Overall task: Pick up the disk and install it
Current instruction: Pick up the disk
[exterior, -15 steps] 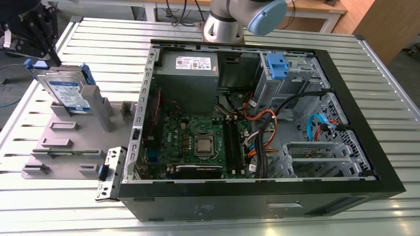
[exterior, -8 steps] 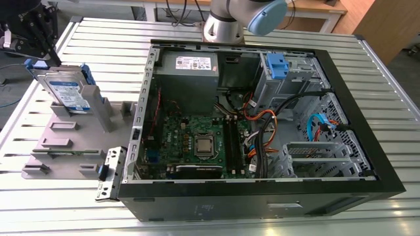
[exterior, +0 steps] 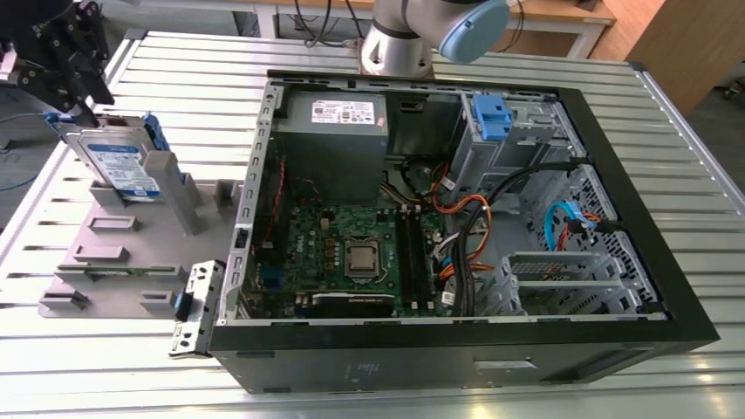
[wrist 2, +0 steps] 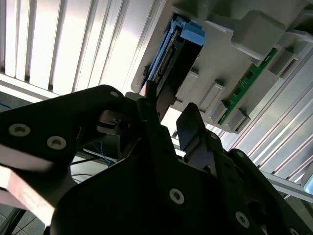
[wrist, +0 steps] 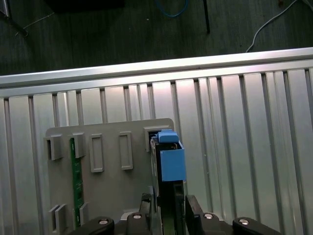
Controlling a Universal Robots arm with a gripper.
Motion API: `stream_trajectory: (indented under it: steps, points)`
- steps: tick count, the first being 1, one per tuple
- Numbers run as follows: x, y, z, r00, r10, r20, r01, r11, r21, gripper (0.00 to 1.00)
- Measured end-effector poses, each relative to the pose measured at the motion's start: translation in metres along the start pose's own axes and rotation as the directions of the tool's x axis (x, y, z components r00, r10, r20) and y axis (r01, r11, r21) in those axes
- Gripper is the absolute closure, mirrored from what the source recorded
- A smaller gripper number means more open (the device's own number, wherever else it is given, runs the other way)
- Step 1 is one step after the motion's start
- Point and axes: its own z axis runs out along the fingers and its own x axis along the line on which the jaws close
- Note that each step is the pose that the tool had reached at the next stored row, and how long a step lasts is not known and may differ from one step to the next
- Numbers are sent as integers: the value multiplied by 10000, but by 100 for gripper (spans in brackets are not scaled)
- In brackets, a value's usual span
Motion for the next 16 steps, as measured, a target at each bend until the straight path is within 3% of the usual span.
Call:
stream_trajectory:
  steps: [2, 5, 6, 9, 16]
  points:
    - [0, 0, 0, 10000, 0, 0, 0, 10000, 0, 53]
    - [0, 0, -1, 10000, 0, 0, 0, 10000, 0, 47]
    - [0, 0, -1, 10000, 0, 0, 0, 10000, 0, 41]
    - [1, 2, 18, 10000, -1, 1, 1, 10000, 12, 41]
    - [10, 23, 147, 10000, -2, 4, 2, 10000, 34, 41]
